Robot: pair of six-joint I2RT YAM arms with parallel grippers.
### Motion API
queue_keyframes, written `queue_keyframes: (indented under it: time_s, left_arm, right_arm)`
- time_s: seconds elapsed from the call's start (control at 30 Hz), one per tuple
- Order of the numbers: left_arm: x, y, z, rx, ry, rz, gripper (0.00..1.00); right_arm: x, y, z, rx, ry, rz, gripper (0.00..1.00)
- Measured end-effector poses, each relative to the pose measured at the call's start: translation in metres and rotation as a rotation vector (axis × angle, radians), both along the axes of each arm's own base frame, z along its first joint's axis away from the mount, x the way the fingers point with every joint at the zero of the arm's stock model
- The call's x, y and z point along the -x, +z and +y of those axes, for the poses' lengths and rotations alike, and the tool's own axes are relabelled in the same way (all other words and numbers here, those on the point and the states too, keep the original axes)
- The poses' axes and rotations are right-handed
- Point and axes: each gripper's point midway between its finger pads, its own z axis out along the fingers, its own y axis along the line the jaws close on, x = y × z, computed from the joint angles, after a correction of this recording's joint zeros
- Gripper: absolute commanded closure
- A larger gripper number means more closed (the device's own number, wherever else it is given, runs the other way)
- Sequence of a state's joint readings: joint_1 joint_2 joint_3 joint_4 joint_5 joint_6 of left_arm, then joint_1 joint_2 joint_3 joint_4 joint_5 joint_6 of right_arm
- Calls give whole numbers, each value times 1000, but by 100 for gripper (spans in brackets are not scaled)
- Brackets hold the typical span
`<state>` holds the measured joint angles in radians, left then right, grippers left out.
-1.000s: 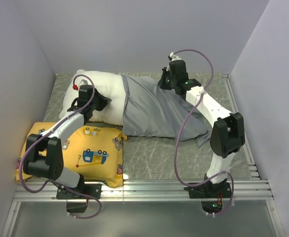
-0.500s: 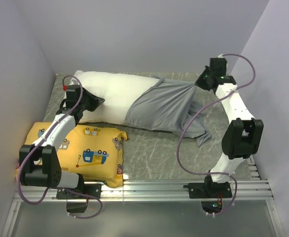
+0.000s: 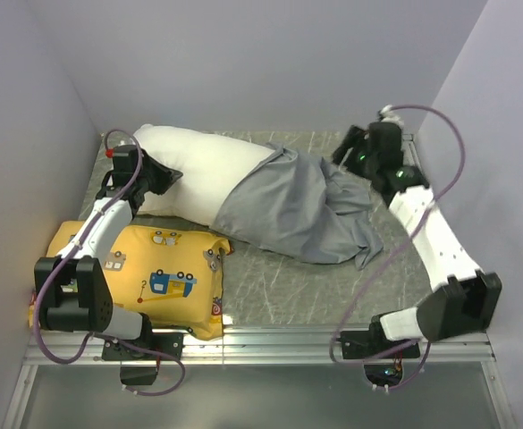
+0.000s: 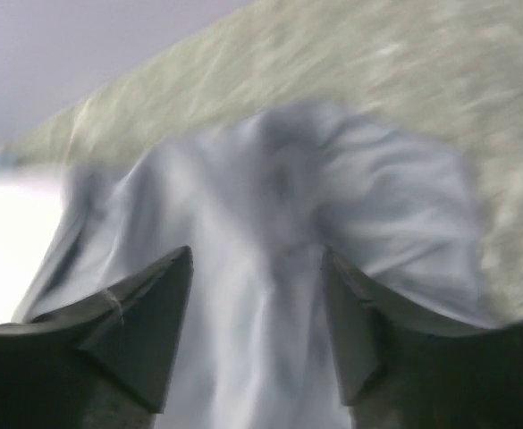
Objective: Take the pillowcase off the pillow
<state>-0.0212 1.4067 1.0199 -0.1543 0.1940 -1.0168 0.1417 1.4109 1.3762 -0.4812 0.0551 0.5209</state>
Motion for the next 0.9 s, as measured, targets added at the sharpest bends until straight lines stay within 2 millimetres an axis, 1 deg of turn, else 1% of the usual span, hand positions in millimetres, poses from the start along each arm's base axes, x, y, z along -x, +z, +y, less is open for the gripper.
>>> queue_keyframes:
  time_s: [0.07, 0.1, 0.17, 0.2, 0.23, 0.33, 0.4, 0.43, 0.5, 0.57, 0.63, 0.77, 0.83, 0.9]
  left_arm:
    - [-8, 4, 2, -5, 10, -6, 99]
    - [-10, 5, 3, -8, 15, -6, 99]
    - [-11, 6, 4, -12, 19, -5, 99]
    - [-10, 6, 4, -13, 20, -2, 100]
    - [-10, 6, 4, -14, 22, 0, 100]
    - [-10, 5, 4, -14, 23, 5, 100]
    - [-10, 5, 4, -13, 23, 6, 100]
    - [-10, 5, 4, -13, 23, 6, 99]
    - [-10, 5, 4, -13, 23, 6, 99]
    - [-10, 6, 4, -14, 24, 7, 100]
    - [-10, 6, 5, -15, 25, 9, 99]
    - [-9, 6, 6, -19, 29, 13, 100]
    - [-10, 6, 5, -19, 29, 15, 100]
    - [-13, 6, 5, -19, 28, 17, 99]
  right_arm:
    - [28, -2, 42, 24, 110, -39, 24]
    - [44, -9, 62, 28, 169, -46, 24]
    - [75, -37, 84, 39, 248, -15, 22]
    - [86, -54, 88, 47, 268, 10, 21]
    - [93, -69, 90, 52, 277, 27, 21]
    - [120, -131, 91, 38, 300, 132, 20]
    - [133, -160, 91, 19, 304, 174, 20]
    - [138, -168, 92, 7, 304, 181, 22]
    - [138, -172, 94, -12, 299, 172, 24]
    - [130, -163, 99, -43, 294, 126, 27]
    - [120, -149, 105, -81, 287, 64, 27]
    - [108, -126, 113, -148, 277, -29, 27]
    - [105, -119, 117, -172, 280, -55, 27]
    - [104, -120, 120, -183, 283, -53, 27]
